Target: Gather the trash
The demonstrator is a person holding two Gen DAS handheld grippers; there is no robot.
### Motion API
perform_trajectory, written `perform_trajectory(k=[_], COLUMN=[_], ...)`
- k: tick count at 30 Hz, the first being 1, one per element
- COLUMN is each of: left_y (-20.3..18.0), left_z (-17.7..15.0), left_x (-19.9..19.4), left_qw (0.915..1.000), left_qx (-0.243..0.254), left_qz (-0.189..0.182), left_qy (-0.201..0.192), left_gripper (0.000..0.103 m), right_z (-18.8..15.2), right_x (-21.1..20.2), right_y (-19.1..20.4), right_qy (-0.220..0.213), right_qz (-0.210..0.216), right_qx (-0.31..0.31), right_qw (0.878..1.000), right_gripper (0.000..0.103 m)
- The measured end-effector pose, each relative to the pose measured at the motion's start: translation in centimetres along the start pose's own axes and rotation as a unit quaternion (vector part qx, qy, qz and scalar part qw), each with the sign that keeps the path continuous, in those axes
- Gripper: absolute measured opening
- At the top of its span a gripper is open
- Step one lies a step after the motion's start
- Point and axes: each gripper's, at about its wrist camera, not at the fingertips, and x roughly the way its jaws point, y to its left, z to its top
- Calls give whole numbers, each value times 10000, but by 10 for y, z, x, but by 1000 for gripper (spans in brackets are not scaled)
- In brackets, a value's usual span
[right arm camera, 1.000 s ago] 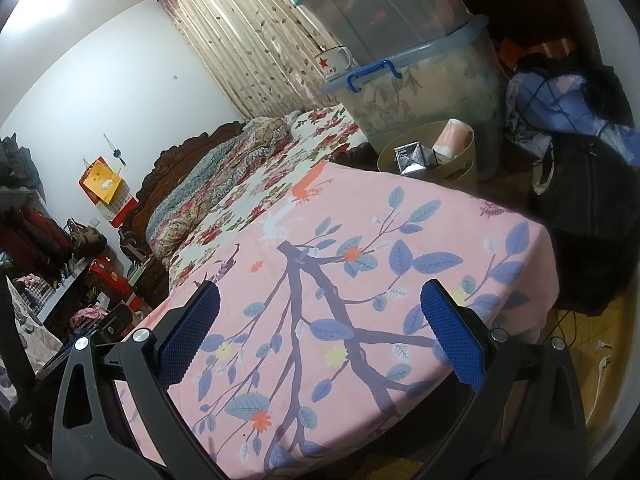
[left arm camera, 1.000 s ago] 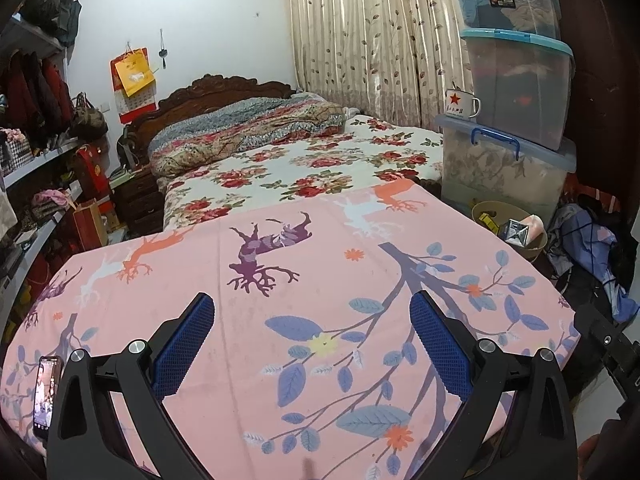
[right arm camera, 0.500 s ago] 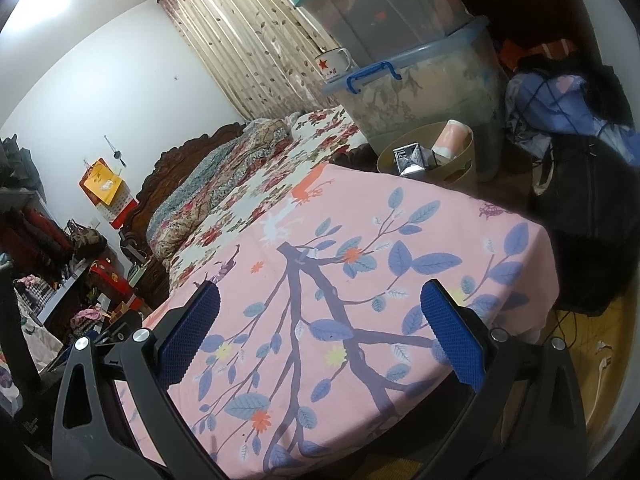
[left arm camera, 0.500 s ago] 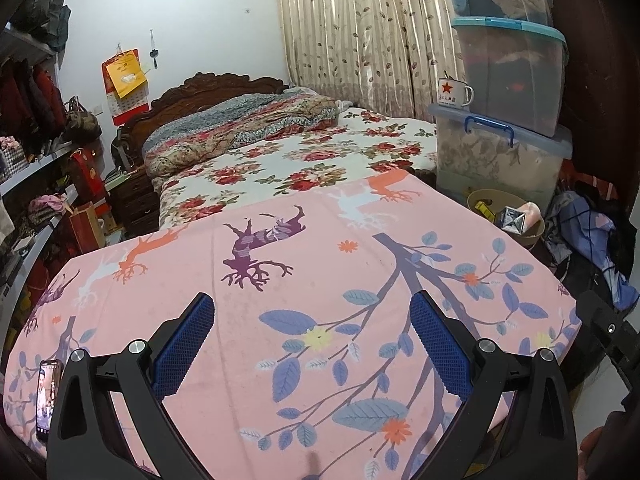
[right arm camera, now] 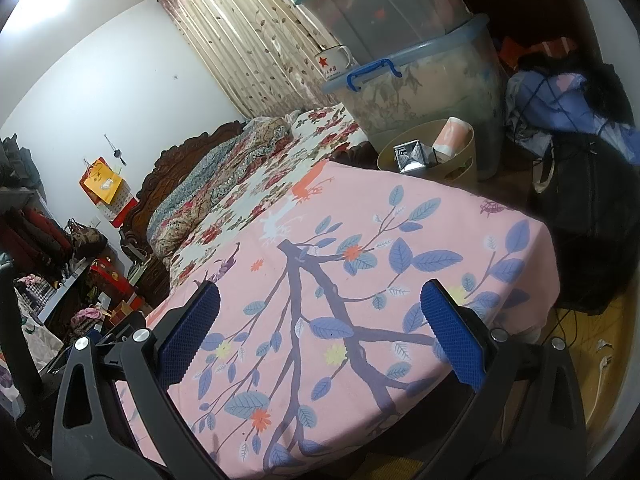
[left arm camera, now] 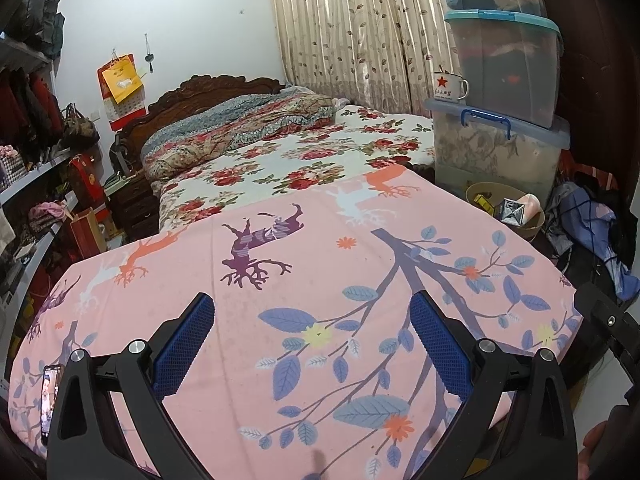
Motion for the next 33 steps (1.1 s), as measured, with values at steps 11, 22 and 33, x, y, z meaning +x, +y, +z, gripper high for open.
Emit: perform_trajectory(k=[11,22,33], left_y=[-1,0,-1], left_z=[-1,-1,0], left_x=[1,2,2], left_qw=[10000,10000,10000], left_qx=[11,20,30], left_qz=[-7,-7,-3], left_qy=[31,36,38], left_gripper=[94,94,94], right_z=[0,0,0], right_x=[0,1,1], right_y=[0,-1,-1], right_qy=[2,15,19], right_qz=[1,5,6], right_qx=[1,6,8], right_qw=[10000,10000,10000], right_gripper=[99,99,99])
